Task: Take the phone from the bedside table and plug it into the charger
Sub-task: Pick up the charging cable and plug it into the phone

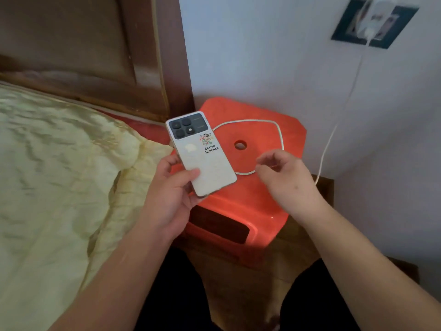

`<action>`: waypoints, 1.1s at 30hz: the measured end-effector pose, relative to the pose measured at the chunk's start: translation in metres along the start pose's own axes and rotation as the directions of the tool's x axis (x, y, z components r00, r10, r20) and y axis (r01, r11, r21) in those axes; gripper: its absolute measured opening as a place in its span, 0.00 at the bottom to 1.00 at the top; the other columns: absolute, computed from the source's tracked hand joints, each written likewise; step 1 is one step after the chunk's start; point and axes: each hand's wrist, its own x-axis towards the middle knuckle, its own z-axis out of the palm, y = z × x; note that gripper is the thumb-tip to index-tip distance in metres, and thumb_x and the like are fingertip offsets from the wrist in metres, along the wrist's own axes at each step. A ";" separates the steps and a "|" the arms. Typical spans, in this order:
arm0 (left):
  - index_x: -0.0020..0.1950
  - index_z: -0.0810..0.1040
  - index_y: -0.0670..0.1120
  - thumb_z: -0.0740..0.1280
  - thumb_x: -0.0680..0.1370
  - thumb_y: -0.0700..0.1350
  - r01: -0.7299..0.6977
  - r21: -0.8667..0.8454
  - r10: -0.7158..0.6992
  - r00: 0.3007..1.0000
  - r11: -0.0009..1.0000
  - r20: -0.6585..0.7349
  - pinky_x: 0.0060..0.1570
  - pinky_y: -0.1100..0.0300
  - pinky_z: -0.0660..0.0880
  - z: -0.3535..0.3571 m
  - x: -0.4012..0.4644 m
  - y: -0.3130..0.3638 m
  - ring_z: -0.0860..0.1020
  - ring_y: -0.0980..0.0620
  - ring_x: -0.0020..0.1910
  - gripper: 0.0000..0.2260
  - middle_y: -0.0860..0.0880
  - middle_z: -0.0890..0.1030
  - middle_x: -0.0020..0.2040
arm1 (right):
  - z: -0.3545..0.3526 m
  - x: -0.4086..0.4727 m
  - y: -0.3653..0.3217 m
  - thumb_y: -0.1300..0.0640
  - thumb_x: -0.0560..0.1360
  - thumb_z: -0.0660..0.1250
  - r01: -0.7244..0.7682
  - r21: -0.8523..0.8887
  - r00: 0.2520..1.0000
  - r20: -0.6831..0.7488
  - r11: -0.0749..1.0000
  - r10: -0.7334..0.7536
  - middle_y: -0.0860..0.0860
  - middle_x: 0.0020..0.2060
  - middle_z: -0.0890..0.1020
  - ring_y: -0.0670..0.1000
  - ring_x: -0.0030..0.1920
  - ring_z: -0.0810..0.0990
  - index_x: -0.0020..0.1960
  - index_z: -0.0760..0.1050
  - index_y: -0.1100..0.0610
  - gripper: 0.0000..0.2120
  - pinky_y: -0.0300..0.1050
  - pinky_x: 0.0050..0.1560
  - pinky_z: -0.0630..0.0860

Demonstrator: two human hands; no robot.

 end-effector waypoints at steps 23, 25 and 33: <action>0.52 0.72 0.47 0.64 0.73 0.30 -0.032 -0.012 0.032 0.999 0.999 0.035 0.42 0.46 0.80 0.013 -0.006 -0.004 0.85 0.41 0.46 0.14 0.43 0.86 0.51 | -0.029 0.027 0.036 0.63 0.70 0.68 0.275 -0.281 0.949 0.235 0.920 -0.211 0.48 0.37 0.79 0.46 0.37 0.76 0.39 0.77 0.53 0.06 0.40 0.39 0.71; 0.51 0.72 0.47 0.64 0.73 0.30 -0.037 -0.029 0.038 0.999 0.999 0.029 0.40 0.46 0.80 0.017 -0.006 -0.002 0.85 0.41 0.47 0.14 0.43 0.86 0.51 | -0.032 0.023 0.033 0.64 0.70 0.69 0.189 -0.084 0.965 0.201 0.978 -0.169 0.48 0.35 0.80 0.45 0.35 0.76 0.39 0.77 0.53 0.07 0.40 0.39 0.73; 0.53 0.71 0.45 0.63 0.74 0.30 -0.092 -0.099 0.096 0.995 0.991 0.027 0.35 0.49 0.82 0.031 -0.012 0.020 0.85 0.41 0.47 0.13 0.42 0.86 0.49 | -0.031 0.009 0.004 0.69 0.72 0.69 -0.083 0.648 0.968 0.233 0.757 -0.094 0.54 0.38 0.80 0.46 0.36 0.78 0.42 0.80 0.54 0.10 0.40 0.38 0.73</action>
